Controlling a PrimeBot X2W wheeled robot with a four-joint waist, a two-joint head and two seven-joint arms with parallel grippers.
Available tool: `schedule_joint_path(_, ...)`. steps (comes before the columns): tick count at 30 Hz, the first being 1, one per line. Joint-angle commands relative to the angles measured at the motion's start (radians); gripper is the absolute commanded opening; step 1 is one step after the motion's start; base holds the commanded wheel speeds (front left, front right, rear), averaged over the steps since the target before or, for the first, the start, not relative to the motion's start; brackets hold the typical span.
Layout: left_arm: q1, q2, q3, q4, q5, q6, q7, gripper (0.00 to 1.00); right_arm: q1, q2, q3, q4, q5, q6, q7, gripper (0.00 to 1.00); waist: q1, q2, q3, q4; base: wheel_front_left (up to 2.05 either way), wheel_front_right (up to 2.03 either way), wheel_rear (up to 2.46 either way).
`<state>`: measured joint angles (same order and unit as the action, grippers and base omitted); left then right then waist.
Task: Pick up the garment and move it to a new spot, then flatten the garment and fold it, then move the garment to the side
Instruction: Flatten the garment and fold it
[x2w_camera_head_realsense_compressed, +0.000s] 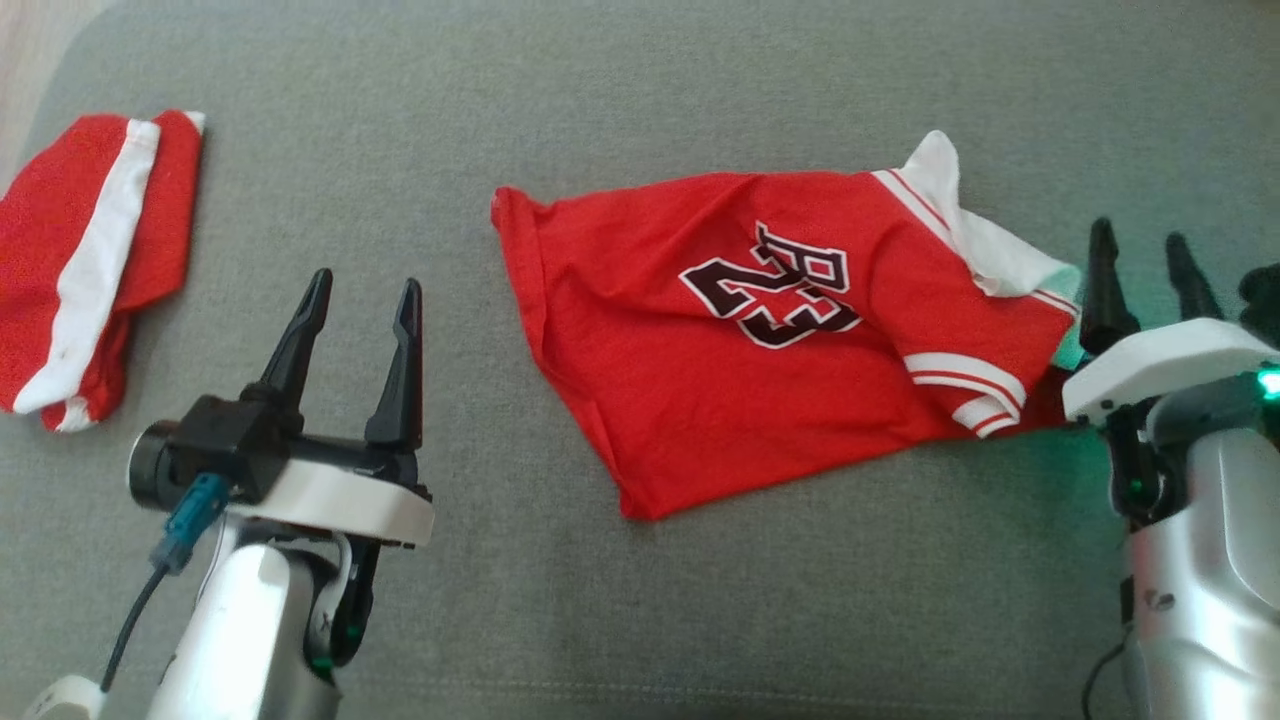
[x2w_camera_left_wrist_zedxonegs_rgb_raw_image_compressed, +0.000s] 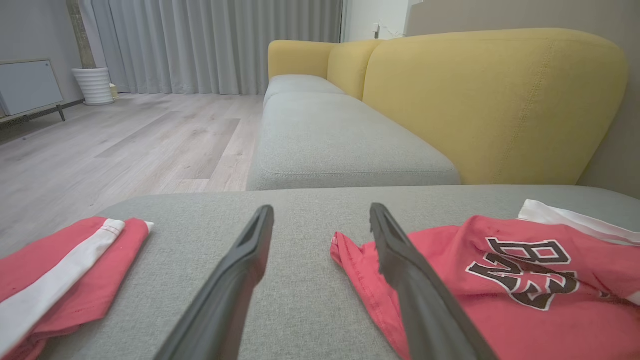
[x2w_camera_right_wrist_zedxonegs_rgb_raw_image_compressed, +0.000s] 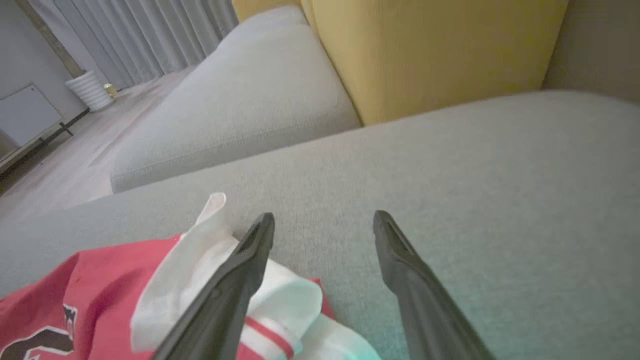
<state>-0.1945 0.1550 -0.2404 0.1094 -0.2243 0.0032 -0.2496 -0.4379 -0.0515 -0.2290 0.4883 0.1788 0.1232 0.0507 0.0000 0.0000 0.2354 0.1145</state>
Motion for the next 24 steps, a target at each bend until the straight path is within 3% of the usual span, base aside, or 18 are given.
schedule_joint_path(1,-0.020,0.015,0.047,-0.026,0.011,-0.001,-0.012,1.00,-0.004,0.001,0.035,-0.055,-0.008,0.008,-0.028,1.00,0.0000,0.0000,-0.012,-0.012,0.00,0.00,0.00)
schedule_joint_path(10,0.034,0.029,0.066,-0.025,0.024,0.006,-0.012,1.00,0.170,-0.001,0.155,-0.332,-0.119,0.008,-0.112,1.00,0.0000,0.0000,-0.071,-0.051,0.00,0.00,0.00)
schedule_joint_path(17,0.074,0.035,0.065,-0.022,0.027,0.016,-0.012,1.00,0.305,0.000,0.225,-0.472,-0.152,0.008,-0.084,1.00,0.0000,0.0000,-0.109,-0.064,0.00,0.00,0.00)
schedule_joint_path(24,0.117,0.037,0.062,-0.026,0.022,0.031,-0.005,1.00,0.432,0.001,0.256,-0.555,-0.108,0.008,-0.055,1.00,0.0000,0.0000,-0.144,-0.072,0.00,0.00,0.00)
